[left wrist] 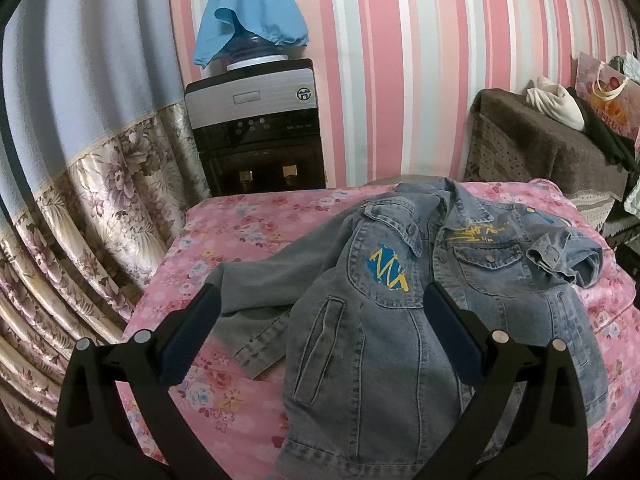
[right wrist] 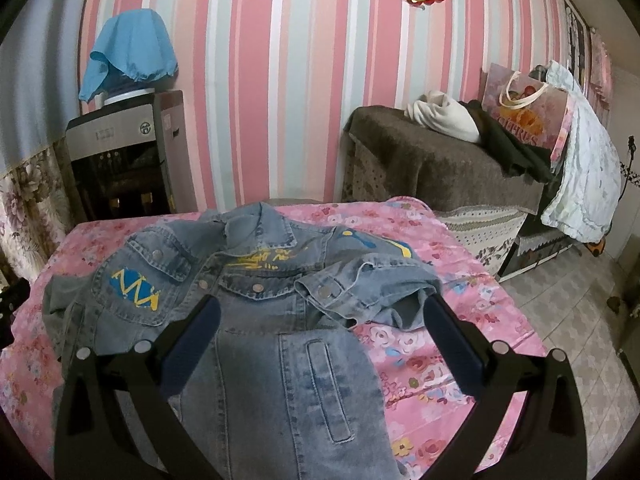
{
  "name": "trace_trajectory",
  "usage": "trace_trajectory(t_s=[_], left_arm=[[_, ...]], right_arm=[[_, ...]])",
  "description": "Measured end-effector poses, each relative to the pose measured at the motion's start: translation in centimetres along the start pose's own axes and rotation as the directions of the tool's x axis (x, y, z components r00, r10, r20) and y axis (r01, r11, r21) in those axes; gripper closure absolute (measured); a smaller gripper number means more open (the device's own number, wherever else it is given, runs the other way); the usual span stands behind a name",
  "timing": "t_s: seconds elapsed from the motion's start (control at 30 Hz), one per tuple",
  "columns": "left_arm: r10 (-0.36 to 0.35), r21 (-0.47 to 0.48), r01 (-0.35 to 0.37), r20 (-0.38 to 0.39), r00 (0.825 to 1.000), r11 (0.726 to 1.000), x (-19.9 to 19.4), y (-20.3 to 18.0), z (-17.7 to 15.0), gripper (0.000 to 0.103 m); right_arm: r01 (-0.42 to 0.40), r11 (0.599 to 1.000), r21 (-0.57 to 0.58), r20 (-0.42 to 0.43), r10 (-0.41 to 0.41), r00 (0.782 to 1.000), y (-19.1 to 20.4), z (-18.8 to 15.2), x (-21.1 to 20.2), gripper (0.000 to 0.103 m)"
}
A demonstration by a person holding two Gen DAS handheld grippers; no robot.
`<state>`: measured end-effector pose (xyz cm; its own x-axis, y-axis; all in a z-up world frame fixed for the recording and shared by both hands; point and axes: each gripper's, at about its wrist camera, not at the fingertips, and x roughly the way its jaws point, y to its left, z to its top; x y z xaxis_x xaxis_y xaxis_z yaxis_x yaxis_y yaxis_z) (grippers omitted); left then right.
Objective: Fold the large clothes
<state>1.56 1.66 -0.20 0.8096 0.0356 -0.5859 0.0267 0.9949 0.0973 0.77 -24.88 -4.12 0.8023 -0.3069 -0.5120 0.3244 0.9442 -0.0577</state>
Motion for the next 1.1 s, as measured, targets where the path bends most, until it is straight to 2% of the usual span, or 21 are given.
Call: trace_trajectory(t_s=[1.1], left_arm=[[-0.004,0.007,0.004,-0.006,1.0,1.0,0.48,-0.62,-0.16,0.003]], right_arm=[[-0.015,1.0,0.003,0.001,0.015,1.0,0.09,-0.37,0.16,0.002]])
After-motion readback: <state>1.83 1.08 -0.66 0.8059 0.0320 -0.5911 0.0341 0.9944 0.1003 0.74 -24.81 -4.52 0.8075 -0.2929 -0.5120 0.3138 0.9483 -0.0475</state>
